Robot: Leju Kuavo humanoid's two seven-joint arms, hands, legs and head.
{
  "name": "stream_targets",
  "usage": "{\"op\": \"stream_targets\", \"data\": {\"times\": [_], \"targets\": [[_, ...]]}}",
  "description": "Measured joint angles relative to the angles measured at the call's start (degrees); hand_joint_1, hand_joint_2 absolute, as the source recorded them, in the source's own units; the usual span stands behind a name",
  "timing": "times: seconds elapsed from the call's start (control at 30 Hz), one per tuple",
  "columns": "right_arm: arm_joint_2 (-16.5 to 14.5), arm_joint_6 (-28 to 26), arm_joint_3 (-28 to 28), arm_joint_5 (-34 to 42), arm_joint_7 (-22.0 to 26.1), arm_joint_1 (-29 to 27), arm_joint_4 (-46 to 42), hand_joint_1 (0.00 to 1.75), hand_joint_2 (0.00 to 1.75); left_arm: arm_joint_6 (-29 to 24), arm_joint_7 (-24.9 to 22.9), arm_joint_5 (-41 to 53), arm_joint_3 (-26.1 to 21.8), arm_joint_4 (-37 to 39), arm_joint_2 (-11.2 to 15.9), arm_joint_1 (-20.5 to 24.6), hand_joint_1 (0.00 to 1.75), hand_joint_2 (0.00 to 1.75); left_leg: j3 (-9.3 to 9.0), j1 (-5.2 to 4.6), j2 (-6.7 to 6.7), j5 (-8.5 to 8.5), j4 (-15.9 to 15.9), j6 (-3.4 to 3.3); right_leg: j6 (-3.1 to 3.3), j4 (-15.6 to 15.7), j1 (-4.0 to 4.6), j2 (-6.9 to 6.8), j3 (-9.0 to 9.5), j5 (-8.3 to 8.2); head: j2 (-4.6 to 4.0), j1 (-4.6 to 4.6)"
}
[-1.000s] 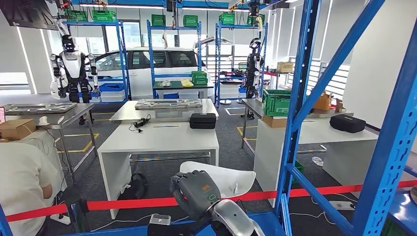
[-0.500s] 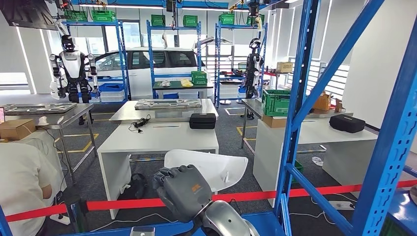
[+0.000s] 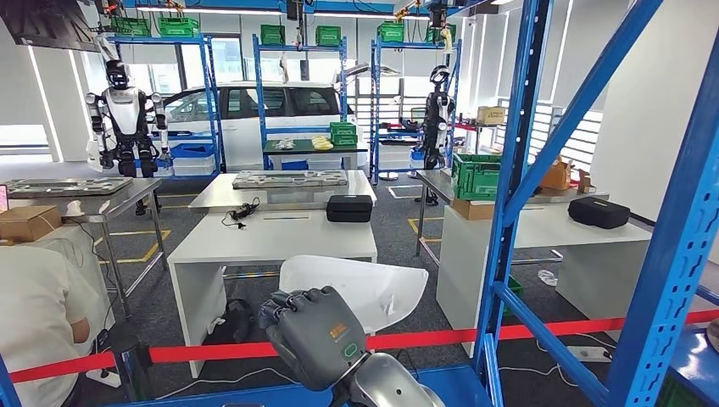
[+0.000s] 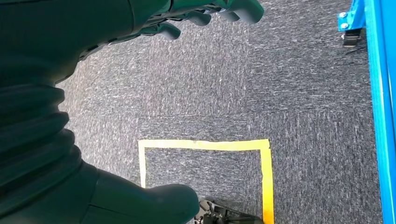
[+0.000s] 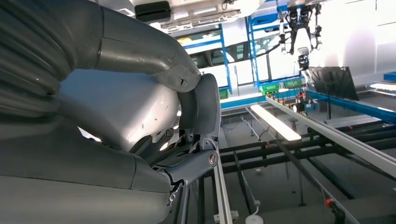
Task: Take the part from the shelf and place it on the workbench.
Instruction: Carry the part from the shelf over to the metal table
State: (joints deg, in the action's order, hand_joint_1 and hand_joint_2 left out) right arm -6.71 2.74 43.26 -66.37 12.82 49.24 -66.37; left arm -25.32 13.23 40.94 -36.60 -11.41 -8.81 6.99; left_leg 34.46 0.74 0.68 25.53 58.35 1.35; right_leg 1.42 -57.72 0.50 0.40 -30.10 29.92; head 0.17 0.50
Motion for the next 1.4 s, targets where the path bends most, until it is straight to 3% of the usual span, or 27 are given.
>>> {"op": "stream_targets", "data": {"times": [0.23, 0.37, 0.47, 0.53, 0.6, 0.63, 0.67, 0.7, 0.77, 0.83, 0.97, 1.03, 1.1, 1.13, 1.17, 1.2, 1.3, 1.33, 1.4], "targets": [[0.3, -0.1, 0.0, -0.1, 0.0, -0.4, -0.7, 1.75, 1.75, 0.1, -0.1, -0.2, -0.4, 0.0, 0.0, 0.0, 0.0, 1.75, 0.03, -0.07, 0.0, 0.06, 0.1, -0.07, -0.06, 0.1, -0.09, 0.0, 0.01, -0.02, 0.0, -0.01], [0.3, -0.1, 0.0, -0.1, -0.2, -0.7, -0.8, 1.75, 1.75, 0.3, -0.1, -0.1, -0.4, 0.0, 0.1, 0.1, 0.0, 1.75, 0.08, -0.3, 0.0, 0.29, 0.2, -0.41, -0.34, 0.2, -0.35, 0.0, 0.06, -0.01, 0.0, -0.05], [0.4, -0.2, 0.0, -0.2, -0.4, -0.9, -1.0, 1.75, 1.75, 0.4, -0.1, 0.0, -0.4, -0.1, 0.0, 0.1, 0.0, 1.75, -0.34, 0.17, -0.18, -0.03, -0.6, -0.87, -0.87, -0.7, -0.28, -0.01, -0.22, 0.6, 0.0, -0.02], [0.6, -0.3, 0.0, -0.2, -0.4, -1.1, -1.1, 1.75, 1.75, 0.5, -0.1, 0.2, -0.4, -0.1, 0.0, 0.2, 0.0, 1.75, -0.61, 0.52, -0.38, -0.2, -1.0, -1.14, -1.38, -5.9, -0.45, -0.06, -2.85, 3.17, 0.0, 0.08], [1.0, -0.3, 0.0, -0.2, -0.3, -1.4, -1.2, 1.75, 1.75, 0.6, -0.1, 0.2, -0.4, -0.1, 0.0, 0.3, 0.0, 1.75, -0.61, 0.64, -0.47, -0.13, -1.0, -1.17, -1.84, -13.7, -0.87, -0.08, -7.36, 6.08, 0.0, 0.16], [1.2, -0.3, 0.0, -0.2, -0.3, -1.7, -1.2, 1.75, 1.75, 0.7, -0.1, 0.3, -0.4, -0.1, 0.0, 0.3, 0.0, 1.75, -0.61, 0.73, -0.48, -0.06, -1.0, -1.09, -2.04, -16.1, -1.12, -0.08, -9.0, 6.35, 0.0, 0.18], [1.4, -0.4, 0.0, -0.2, -0.3, -1.9, -1.2, 1.75, 1.75, 0.7, -0.1, 0.3, -0.4, -0.1, 0.0, 0.3, 0.0, 1.75, -0.62, 0.86, -0.47, 0.04, -0.9, -0.93, -2.22, -16.4, -1.37, -0.1, -9.64, 5.44, 0.0, 0.19], [1.5, -0.4, 0.0, -0.2, -0.3, -2.0, -1.2, 1.75, 1.75, 0.7, 0.0, 0.3, -0.4, -0.1, 0.0, 0.3, 0.0, 1.75, -0.63, 1.05, -0.45, 0.18, -0.7, -0.69, -2.38, -14.4, -1.6, -0.13, -9.11, 3.53, 0.0, 0.2], [1.6, -0.4, 0.0, -0.2, -0.3, -2.0, -1.2, 1.75, 1.75, 0.8, 0.0, 0.4, -0.4, -0.1, 0.0, 0.3, 0.0, 1.75, -0.58, 1.34, -0.38, 0.63, -0.1, 0.12, -2.65, -6.7, -1.91, -0.12, -6.06, -0.67, 0.0, 0.22], [1.7, -0.5, 0.0, -0.2, -0.3, -2.1, -1.2, 1.75, 1.75, 0.8, 0.0, 0.5, -0.4, -0.1, 0.1, 0.4, 0.0, 1.75, -0.42, 1.36, -0.28, 0.88, 0.3, 1.17, -2.34, -2.2, -1.77, 0.12, -4.3, -2.26, 0.0, 0.19], [1.9, -0.5, 0.0, -0.2, -0.4, -2.1, -1.3, 1.75, 1.75, 0.8, 0.0, 0.5, -0.4, -0.1, 0.1, 0.4, 0.0, 1.75, -0.24, 1.58, -0.29, 1.0, 0.3, 2.7, -0.51, -1.8, -1.58, 0.36, -4.45, -2.51, 0.0, -0.01], [1.9, -0.6, 0.0, -0.2, -0.4, -2.1, -1.3, 1.75, 1.75, 0.8, 0.0, 0.5, -0.4, -0.1, 0.0, 0.4, 0.0, 1.75, 1.69, 1.59, -0.42, 3.53, 4.5, 2.91, 0.34, -1.5, -1.67, 0.23, -4.31, -2.73, 0.0, -0.14], [1.9, -0.6, 0.0, -0.2, -0.3, -2.3, -1.3, 1.75, 1.75, 0.8, 0.0, 0.5, -0.4, -0.1, 0.0, 0.4, 0.0, 1.75, 5.36, 1.41, -0.47, 7.17, 12.5, 2.92, 0.77, -1.5, -1.36, 0.14, -4.32, -2.69, 0.0, -0.24], [1.9, -0.6, 0.0, -0.2, -0.3, -2.4, -1.3, 1.75, 1.75, 0.8, 0.0, 0.5, -0.4, -0.1, 0.0, 0.4, 0.0, 1.75, 6.77, 1.33, -0.47, 8.07, 15.6, 2.87, 0.86, -1.5, -1.18, 0.13, -4.32, -2.66, 0.0, -0.26], [1.9, -0.6, 0.0, -0.2, -0.3, -2.5, -1.3, 1.75, 1.75, 0.8, 0.0, 0.5, -0.4, -0.1, 0.1, 0.3, 0.0, 1.75, 7.27, 1.23, -0.47, 7.87, 16.6, 2.72, 0.89, -1.6, -1.03, 0.14, -4.3, -2.64, 0.0, -0.27], [1.9, -0.6, 0.0, -0.2, -0.4, -2.6, -1.3, 1.75, 1.75, 0.8, 0.0, 0.6, -0.4, -0.1, 0.1, 0.3, 0.0, 1.75, 6.55, 1.11, -0.47, 6.55, 15.1, 2.49, 0.9, -1.6, -0.93, 0.16, -4.27, -2.63, 0.0, -0.28], [1.9, -0.6, 0.0, -0.3, -0.4, -2.6, -1.3, 1.75, 1.75, 0.8, 0.0, 0.8, -0.4, -0.1, 0.1, 0.5, 0.0, 1.75, 1.06, 0.7, -0.47, 1.65, 3.8, 1.65, 0.7, -1.8, -0.72, 0.24, -4.27, -2.57, 0.0, -0.31], [1.9, -0.6, 0.0, -0.4, -0.4, -2.6, -1.3, 1.75, 1.75, 0.8, 0.0, 0.9, -0.4, -0.1, 0.1, 0.5, 0.0, 1.75, -0.05, 0.54, -0.44, 1.11, 1.5, 1.41, 0.47, -1.9, -0.62, 0.26, -4.37, -2.62, 0.0, -0.29], [1.9, -0.6, 0.0, -0.5, -0.4, -2.6, -1.3, 1.75, 1.75, 0.8, -0.1, 1.0, -0.4, -0.1, 0.0, 0.6, 0.0, 1.75, -0.44, 0.29, -0.34, 1.1, 0.5, 1.01, -0.1, -1.8, -0.46, 0.29, -4.57, -2.85, 0.0, -0.24]]}}
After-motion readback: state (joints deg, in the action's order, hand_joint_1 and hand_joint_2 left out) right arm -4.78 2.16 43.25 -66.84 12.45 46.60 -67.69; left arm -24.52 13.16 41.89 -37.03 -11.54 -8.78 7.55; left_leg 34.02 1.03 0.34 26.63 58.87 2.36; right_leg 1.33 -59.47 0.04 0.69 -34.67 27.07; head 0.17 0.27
